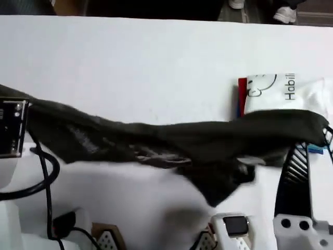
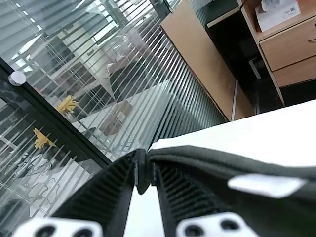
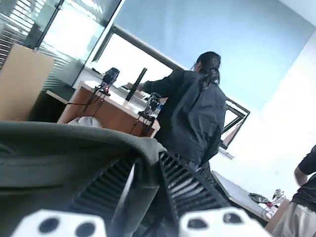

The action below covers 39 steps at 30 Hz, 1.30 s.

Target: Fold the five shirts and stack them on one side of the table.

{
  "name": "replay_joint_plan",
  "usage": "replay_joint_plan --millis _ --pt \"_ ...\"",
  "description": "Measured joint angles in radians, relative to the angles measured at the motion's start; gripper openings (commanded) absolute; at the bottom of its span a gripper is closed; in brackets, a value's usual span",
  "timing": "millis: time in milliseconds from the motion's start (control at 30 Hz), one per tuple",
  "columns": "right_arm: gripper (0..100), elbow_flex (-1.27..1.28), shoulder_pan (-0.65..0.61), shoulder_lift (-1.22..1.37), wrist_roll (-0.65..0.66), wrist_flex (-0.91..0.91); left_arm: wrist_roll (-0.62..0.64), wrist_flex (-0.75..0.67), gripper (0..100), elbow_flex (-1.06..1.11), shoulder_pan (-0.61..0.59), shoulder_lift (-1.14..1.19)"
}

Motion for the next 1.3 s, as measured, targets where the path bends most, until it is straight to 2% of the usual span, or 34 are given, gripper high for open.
replay_joint_plan --millis 367,600,867,1067,1300 --pt "2.0 -0.012 -0.008 -0.064 0.023 0.029 0.005 0.072 2 0.023 0.000 -0.086" --pt "2.0 -0.006 -0.008 -0.069 0.077 0.028 0.014 0.060 2 0.269 0.000 -0.219" --pt "2.1 -0.003 -0.008 -0.089 0.077 0.026 0.012 0.040 2 0.319 0.000 -0.282" --pt "2.1 0.175 -0.104 0.025 0.077 -0.014 0.012 -0.132 2 0.460 0.000 -0.178" --pt "2.1 0.511 -0.112 0.219 0.068 -0.310 0.012 -0.322 2 0.549 0.074 0.120"
